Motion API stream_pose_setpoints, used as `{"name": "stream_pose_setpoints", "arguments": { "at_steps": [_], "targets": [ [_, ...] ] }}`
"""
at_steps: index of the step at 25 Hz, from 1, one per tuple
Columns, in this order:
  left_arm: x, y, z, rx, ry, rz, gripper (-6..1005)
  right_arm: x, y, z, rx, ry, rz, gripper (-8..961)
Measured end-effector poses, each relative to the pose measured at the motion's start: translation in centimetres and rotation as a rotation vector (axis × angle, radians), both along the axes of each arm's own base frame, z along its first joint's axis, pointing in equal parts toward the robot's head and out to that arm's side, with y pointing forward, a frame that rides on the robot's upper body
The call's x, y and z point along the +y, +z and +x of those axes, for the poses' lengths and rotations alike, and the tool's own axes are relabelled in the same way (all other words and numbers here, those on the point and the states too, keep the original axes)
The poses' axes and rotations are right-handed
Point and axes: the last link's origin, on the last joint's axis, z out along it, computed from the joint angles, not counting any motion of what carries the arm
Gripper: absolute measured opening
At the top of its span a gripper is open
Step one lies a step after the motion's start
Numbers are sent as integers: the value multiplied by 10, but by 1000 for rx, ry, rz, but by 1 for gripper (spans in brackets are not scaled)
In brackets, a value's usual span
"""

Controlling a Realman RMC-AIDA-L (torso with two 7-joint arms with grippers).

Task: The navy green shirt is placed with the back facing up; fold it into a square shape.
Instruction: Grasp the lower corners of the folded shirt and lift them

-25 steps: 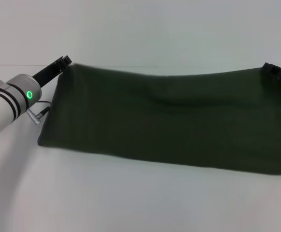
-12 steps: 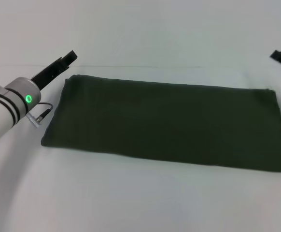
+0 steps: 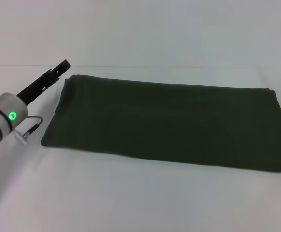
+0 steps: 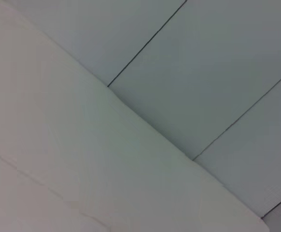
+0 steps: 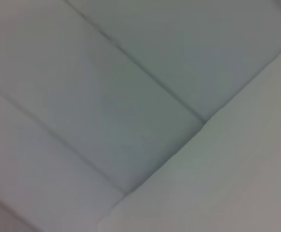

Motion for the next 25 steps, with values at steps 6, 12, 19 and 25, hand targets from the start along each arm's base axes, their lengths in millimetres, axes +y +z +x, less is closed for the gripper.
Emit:
{"name": "stream_pose_setpoints", "arguments": {
  "at_steps": [6, 12, 19, 25],
  "targets": [
    [-26, 20, -23, -67, 3, -114, 689, -21, -12, -15, -93, 218, -234, 929],
    [-50, 38, -35, -47, 9, -303, 689, -37, -26, -21, -121, 305, -379, 929],
    [-59, 41, -46, 53, 40, -389, 744, -42, -34, -20, -173, 326, -467, 929],
    [-61, 38, -54, 94, 63, -377, 817, -42, -36, -21, -182, 333, -474, 929]
  ]
}}
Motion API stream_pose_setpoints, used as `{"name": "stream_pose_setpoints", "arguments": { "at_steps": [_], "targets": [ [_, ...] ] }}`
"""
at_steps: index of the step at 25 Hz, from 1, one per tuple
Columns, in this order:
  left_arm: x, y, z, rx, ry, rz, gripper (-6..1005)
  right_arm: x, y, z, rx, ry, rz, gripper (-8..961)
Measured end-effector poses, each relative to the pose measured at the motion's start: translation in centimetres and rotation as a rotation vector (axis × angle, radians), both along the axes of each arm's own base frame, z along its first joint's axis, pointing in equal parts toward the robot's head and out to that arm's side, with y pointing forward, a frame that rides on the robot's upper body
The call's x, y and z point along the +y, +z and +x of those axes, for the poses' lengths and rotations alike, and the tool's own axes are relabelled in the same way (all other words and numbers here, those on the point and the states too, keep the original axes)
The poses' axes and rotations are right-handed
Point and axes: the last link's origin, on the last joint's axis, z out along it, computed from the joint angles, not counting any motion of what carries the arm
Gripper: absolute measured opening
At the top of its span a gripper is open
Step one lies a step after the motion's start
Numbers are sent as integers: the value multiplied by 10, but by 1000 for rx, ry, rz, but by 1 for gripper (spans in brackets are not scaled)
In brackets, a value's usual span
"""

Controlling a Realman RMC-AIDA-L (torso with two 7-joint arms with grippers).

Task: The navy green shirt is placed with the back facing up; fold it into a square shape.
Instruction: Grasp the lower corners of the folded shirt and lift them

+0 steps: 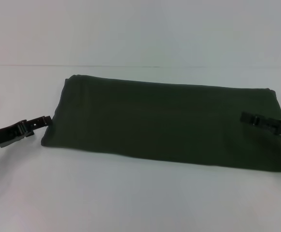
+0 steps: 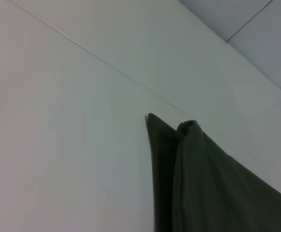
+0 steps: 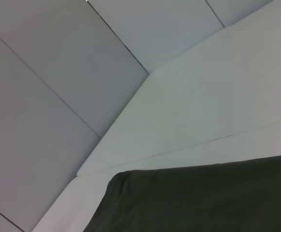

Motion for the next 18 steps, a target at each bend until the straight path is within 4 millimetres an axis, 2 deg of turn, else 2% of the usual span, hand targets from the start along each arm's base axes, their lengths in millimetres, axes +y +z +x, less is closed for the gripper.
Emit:
{"name": "stream_pose_setpoints", "arguments": {
  "at_steps": [6, 18],
  "targets": [
    [1, -11, 3, 22, -16, -31, 824, 0, -1, 0, -1, -2, -4, 928],
    [2, -16, 5, 44, -26, -53, 813, -2, -3, 0, -2, 3, -19, 925]
  ]
}}
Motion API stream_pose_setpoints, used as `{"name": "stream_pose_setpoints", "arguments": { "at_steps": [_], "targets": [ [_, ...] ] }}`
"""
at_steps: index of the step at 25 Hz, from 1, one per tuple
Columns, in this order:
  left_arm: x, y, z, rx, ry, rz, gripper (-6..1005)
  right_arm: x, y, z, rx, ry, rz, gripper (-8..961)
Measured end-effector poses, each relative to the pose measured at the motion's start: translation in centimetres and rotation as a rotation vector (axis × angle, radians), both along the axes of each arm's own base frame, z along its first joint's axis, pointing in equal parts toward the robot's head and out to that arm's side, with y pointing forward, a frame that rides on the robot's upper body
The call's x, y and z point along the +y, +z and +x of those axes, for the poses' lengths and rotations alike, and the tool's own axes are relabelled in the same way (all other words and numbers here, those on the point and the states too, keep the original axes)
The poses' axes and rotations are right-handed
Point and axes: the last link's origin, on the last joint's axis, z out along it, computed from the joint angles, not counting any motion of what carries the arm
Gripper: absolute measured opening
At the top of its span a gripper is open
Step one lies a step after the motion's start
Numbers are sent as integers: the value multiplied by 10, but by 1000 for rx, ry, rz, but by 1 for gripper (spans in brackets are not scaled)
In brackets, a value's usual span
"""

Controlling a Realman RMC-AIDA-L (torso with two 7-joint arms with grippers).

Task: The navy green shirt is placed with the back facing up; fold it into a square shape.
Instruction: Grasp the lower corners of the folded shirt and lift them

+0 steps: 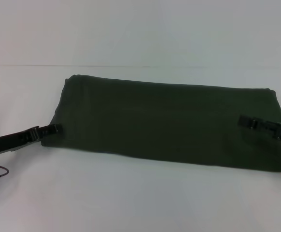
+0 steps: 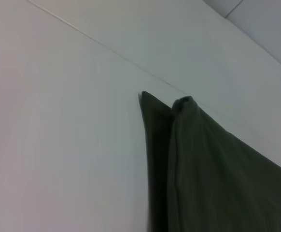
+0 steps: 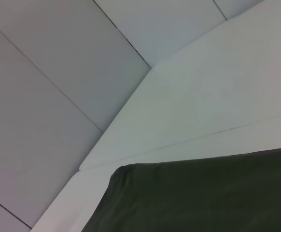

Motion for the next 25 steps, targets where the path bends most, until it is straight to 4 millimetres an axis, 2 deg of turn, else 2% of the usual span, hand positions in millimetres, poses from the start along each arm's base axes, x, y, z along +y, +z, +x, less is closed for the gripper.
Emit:
{"name": "stream_pose_setpoints", "arguments": {
  "at_steps": [7, 12, 15, 22, 25],
  "targets": [
    [2, -3, -1, 31, 21, -30, 806, 0, -1, -1, -1, 5, -5, 922],
    [4, -6, -2, 67, 31, -35, 598, -1, 0, 0, 0, 5, -6, 921],
    [4, -7, -2, 71, 31, -35, 412, -1, 0, -1, 1, 6, -8, 920],
    [3, -8, -1, 70, 22, -46, 247, -1, 0, -1, -4, 10, -12, 917],
    [3, -9, 0, 67, 19, -49, 177, 2, 10, 0, -20, -4, -22, 916]
  ]
}}
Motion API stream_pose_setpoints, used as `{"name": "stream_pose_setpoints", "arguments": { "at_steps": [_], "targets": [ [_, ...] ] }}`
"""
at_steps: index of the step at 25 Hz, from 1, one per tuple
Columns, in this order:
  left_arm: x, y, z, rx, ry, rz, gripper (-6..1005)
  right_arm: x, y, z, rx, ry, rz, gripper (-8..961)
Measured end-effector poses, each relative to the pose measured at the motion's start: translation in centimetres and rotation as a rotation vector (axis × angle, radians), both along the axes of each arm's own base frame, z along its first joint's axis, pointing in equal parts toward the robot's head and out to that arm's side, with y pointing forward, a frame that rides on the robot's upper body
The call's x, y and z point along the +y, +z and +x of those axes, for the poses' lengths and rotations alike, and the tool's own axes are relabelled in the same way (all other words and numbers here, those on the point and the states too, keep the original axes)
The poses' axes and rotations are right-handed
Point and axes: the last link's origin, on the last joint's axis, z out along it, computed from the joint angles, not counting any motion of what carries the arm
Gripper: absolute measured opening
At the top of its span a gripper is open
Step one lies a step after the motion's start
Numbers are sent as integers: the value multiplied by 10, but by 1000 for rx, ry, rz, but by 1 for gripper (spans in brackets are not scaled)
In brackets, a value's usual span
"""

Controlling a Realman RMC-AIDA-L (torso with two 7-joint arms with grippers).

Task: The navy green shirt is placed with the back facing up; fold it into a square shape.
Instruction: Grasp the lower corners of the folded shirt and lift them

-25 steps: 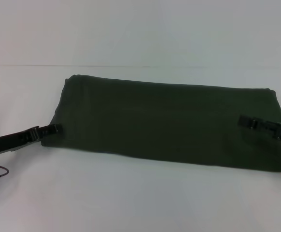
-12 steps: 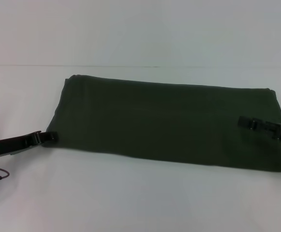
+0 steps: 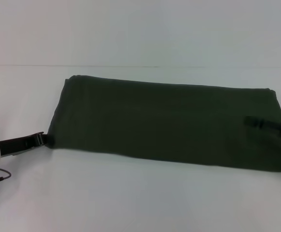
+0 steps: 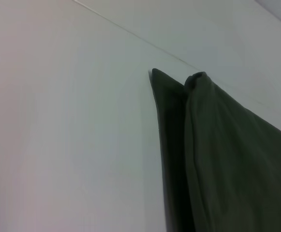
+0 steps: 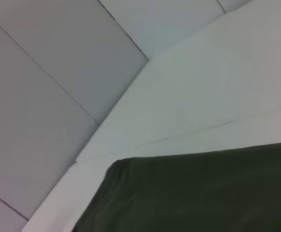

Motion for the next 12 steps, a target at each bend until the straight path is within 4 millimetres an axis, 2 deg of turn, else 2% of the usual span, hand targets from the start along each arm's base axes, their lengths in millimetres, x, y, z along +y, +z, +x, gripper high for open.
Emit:
{"name": "stream_pose_setpoints", "arguments": {
  "at_steps": [4, 7, 10, 12],
  "targets": [
    [0, 0, 1, -2, -3, -3, 78, 6, 38, 0, -51, -110, -95, 915],
    [0, 0, 1, 0, -7, -5, 3, 12, 66, 1, -134, -289, -210, 914],
    [1, 1, 2, 1, -12, -7, 6, 19, 80, 2, -241, -431, -276, 913],
    [1, 1, 3, -2, -17, -12, 8, 22, 82, 2, -306, -480, -300, 912]
  ]
}}
